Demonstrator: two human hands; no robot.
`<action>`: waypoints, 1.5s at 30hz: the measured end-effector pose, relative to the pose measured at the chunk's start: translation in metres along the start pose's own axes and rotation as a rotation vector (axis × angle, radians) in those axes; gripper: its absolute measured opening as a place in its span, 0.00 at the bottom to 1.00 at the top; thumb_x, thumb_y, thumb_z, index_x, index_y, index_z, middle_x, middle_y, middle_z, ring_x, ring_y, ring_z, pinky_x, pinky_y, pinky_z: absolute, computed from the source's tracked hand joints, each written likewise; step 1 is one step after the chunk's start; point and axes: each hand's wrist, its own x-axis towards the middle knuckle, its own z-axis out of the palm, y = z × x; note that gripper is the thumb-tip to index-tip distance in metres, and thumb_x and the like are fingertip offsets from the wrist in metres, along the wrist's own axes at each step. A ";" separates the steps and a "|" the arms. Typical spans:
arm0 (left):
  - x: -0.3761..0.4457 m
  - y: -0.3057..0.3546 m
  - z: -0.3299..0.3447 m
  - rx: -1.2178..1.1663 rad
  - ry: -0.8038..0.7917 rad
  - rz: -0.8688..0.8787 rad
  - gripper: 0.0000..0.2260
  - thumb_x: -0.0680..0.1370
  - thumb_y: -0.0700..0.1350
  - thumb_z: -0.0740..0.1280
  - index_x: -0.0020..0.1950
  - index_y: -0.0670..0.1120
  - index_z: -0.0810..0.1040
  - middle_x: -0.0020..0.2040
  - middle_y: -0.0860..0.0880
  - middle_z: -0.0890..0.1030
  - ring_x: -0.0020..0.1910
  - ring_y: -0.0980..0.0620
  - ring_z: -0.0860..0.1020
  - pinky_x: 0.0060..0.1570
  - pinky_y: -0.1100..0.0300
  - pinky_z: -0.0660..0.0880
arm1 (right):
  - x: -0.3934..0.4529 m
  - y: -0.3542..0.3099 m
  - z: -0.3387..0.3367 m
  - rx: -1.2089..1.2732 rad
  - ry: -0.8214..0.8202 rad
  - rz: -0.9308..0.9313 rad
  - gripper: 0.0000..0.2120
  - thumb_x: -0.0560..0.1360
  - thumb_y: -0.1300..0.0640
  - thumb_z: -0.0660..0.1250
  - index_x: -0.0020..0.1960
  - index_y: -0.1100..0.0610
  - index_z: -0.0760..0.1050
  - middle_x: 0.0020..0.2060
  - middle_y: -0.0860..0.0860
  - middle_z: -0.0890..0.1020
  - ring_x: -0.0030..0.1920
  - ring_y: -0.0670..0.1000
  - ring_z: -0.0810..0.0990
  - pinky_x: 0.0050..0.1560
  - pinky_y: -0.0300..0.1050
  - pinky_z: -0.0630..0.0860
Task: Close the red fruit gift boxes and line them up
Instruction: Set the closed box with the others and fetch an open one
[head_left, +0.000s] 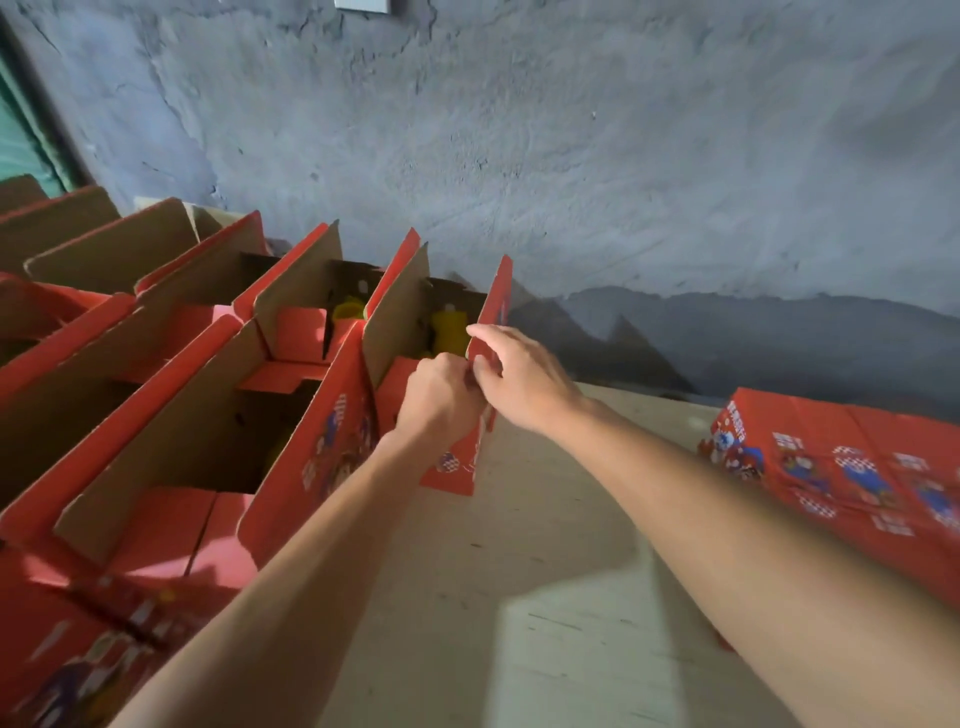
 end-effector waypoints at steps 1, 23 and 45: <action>-0.010 0.006 -0.002 0.006 -0.020 -0.012 0.09 0.82 0.42 0.66 0.44 0.44 0.81 0.34 0.53 0.80 0.31 0.53 0.81 0.30 0.62 0.80 | -0.011 0.000 -0.009 -0.023 -0.008 -0.020 0.21 0.85 0.51 0.60 0.77 0.50 0.69 0.75 0.50 0.72 0.72 0.54 0.73 0.70 0.51 0.72; -0.437 0.049 -0.121 -0.139 -0.500 0.016 0.20 0.81 0.46 0.70 0.33 0.37 0.74 0.29 0.51 0.67 0.29 0.55 0.64 0.31 0.57 0.64 | -0.406 -0.081 -0.114 -0.413 -0.157 -0.085 0.22 0.77 0.51 0.71 0.69 0.48 0.75 0.61 0.50 0.75 0.62 0.53 0.73 0.60 0.49 0.73; -0.670 0.067 -0.160 -0.394 -0.314 -0.020 0.25 0.81 0.62 0.65 0.31 0.49 0.65 0.28 0.58 0.62 0.29 0.58 0.60 0.28 0.62 0.56 | -0.729 -0.206 -0.109 -0.011 0.227 0.176 0.02 0.77 0.54 0.75 0.48 0.52 0.83 0.42 0.43 0.84 0.44 0.49 0.82 0.42 0.40 0.74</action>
